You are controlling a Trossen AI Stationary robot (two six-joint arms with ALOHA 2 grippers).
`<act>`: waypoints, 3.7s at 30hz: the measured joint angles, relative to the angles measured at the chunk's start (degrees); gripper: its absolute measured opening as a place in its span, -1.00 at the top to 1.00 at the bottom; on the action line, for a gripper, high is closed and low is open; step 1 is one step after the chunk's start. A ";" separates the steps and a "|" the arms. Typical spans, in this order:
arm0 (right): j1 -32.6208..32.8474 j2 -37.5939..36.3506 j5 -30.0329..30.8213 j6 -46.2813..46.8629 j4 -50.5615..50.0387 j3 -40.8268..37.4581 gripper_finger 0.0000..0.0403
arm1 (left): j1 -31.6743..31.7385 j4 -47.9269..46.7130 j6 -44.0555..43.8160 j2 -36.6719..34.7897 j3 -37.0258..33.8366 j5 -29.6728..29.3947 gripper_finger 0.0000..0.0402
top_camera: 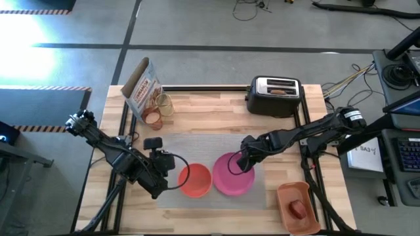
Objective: Arrange a breakfast setting
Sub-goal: Put the pink plate to the right of the orange bowl on the gray mat, then put the orange cup to the top of the orange bowl on the gray mat
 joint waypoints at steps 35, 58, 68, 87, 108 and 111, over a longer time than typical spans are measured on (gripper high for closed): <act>-0.33 0.07 21.01 -32.97 -14.23 23.52 0.32 | 33.80 10.67 10.91 -26.91 -32.93 8.02 0.46; -0.33 0.07 21.00 -32.97 -11.42 24.54 0.36 | 62.36 20.39 29.89 -23.11 -34.07 22.77 0.46; -0.33 0.07 21.00 -32.97 -11.29 24.54 0.32 | 62.38 20.32 28.76 -20.63 -34.07 22.71 0.46; -0.33 0.07 21.00 -32.97 -11.20 24.49 0.33 | 62.36 19.89 27.96 -16.38 -34.01 16.44 0.46; -0.33 0.07 21.00 -32.95 -10.37 24.47 0.34 | 62.38 18.05 24.94 -17.92 -34.42 14.97 0.27; -0.33 0.07 20.99 -32.96 -10.30 24.47 0.36 | 62.38 18.32 24.38 -17.48 -35.62 14.95 0.25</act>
